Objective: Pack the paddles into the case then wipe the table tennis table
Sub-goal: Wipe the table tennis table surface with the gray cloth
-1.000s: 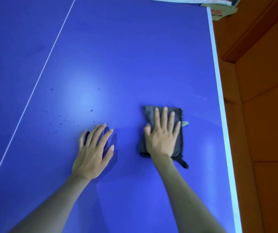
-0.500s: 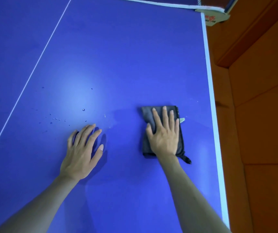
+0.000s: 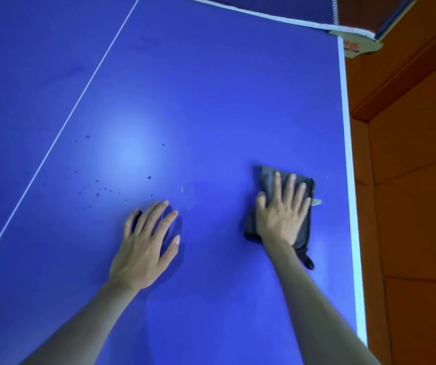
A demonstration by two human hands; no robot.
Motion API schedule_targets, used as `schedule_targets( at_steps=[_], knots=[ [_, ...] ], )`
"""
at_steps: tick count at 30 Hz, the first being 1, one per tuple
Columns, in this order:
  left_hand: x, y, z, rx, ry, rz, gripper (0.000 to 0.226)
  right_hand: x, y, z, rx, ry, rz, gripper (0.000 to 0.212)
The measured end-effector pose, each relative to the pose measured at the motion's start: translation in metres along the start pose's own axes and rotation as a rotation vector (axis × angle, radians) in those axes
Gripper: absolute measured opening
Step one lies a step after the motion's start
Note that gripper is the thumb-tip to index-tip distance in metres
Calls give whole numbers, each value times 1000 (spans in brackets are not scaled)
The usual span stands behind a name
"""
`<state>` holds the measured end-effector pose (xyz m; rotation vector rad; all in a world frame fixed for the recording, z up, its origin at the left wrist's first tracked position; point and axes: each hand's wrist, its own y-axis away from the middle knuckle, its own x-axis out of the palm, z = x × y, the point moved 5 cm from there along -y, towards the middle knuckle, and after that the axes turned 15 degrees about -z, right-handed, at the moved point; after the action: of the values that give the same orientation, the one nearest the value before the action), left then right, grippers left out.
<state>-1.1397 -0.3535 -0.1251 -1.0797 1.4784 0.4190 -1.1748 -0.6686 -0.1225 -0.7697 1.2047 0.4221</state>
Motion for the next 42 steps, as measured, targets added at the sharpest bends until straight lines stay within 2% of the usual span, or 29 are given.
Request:
schedule_targets(
  at_steps=[2,5,10,11,14,17,20,24,27,30,36,39,42],
  knots=[
    [1,1,0,0,-3,0,55,15,17,52,-116,-49,84,70],
    [0,1,1,-24,-9,-7,55,12,38,115,-346,-84,125,68],
    [-2,-1,1,-42,-2,-32,54,22,19,92,-521,-192,145,64],
    [-2,-1,1,-41,-1,-37,54,25,7,79,-502,-198,125,63],
    [-2,0,2,-31,5,-47,53,34,-35,25,-290,-134,33,66],
    [-1,1,3,-29,10,-46,53,34,-68,-37,-88,-64,56,75],
    [0,1,3,-22,14,-48,53,27,-89,-92,91,7,109,74],
    [1,1,2,-10,17,-36,53,22,-91,-116,239,53,137,66],
    [3,1,2,-16,12,-17,54,27,-78,-82,211,26,122,66],
    [3,0,2,-16,1,-5,55,29,-51,-21,24,5,42,70],
    [1,1,3,-40,-31,2,56,32,4,114,-307,-69,53,68],
    [1,1,3,-47,-32,0,56,36,18,140,-407,-67,84,65],
    [-1,1,3,-58,-35,4,55,36,14,135,-428,-128,90,65]
  ],
)
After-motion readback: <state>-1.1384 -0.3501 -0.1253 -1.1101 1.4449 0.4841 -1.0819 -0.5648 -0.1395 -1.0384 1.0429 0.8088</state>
